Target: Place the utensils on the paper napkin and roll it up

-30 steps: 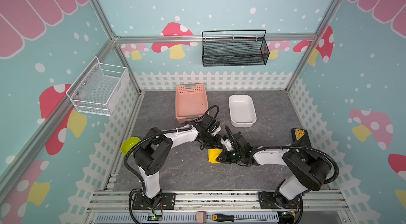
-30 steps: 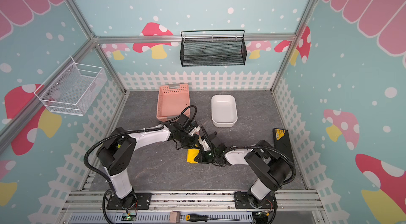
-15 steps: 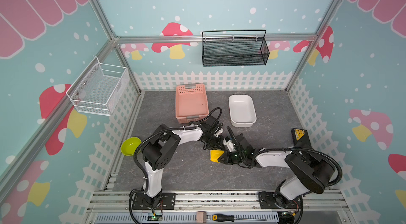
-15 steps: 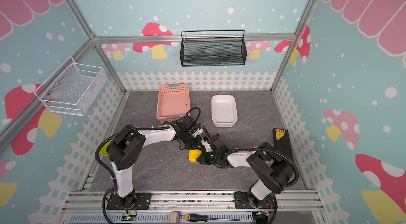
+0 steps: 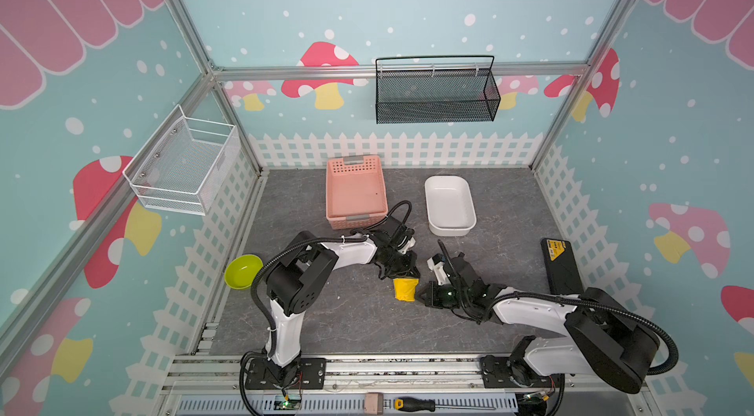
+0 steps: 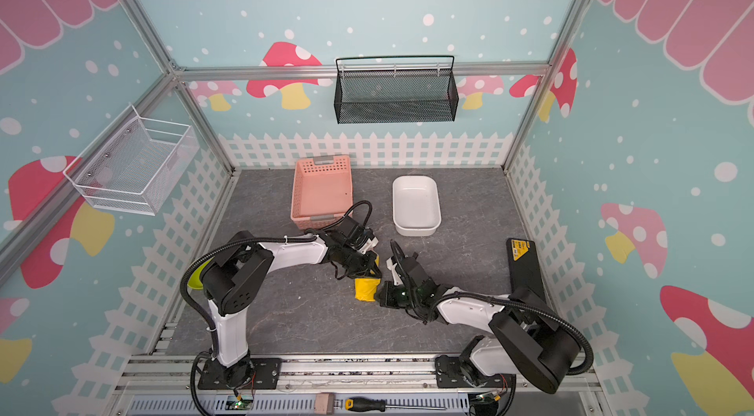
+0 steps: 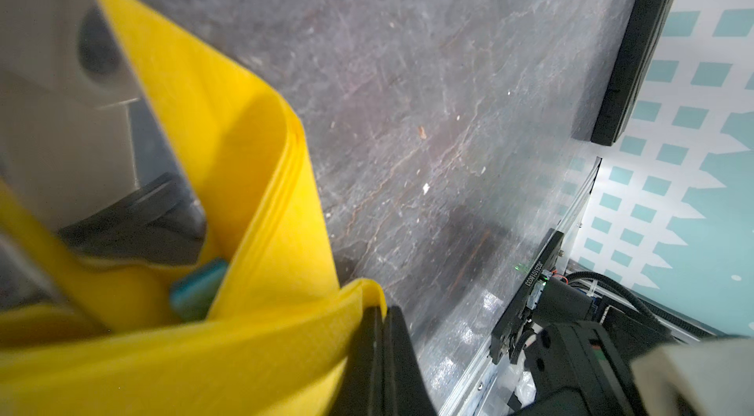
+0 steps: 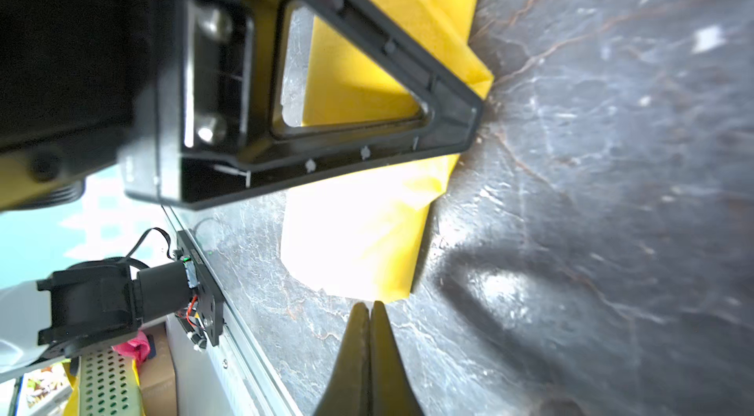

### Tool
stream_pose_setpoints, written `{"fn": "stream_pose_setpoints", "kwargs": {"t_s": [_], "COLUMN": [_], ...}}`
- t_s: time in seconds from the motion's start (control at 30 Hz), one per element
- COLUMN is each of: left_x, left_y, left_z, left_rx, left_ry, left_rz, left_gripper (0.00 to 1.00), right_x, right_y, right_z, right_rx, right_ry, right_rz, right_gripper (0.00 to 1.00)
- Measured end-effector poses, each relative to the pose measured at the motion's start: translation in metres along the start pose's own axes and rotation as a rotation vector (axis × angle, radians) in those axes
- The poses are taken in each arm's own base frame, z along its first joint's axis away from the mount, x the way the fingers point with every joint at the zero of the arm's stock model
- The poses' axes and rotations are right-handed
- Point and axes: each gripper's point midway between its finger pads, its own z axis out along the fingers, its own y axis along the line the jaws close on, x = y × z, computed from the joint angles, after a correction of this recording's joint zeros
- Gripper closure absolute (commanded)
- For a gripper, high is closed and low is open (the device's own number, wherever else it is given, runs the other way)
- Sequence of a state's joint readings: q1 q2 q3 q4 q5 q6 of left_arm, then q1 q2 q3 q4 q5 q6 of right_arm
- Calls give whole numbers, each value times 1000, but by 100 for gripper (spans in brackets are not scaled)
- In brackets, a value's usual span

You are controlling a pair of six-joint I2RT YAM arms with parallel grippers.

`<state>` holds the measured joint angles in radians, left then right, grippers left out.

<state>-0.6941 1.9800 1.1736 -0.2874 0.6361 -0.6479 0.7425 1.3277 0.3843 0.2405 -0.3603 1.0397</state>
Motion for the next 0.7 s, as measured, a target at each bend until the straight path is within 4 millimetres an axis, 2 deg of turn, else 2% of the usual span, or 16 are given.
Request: {"fn": "stream_pose_setpoints", "kwargs": {"t_s": [0.4,0.7], "left_x": [-5,-8], "left_y": [5,8], "left_z": [1,0], "left_rx": [18,25], "left_ry": [-30,-44], "left_rz": [-26,-39], "left_gripper": [100,100], "right_x": [10,1], "right_y": [-8,3], "right_z": [10,5], "right_rx": [-83,-142], "right_ry": [-14,-61], "right_rz": [129,148], "right_gripper": [100,100]}}
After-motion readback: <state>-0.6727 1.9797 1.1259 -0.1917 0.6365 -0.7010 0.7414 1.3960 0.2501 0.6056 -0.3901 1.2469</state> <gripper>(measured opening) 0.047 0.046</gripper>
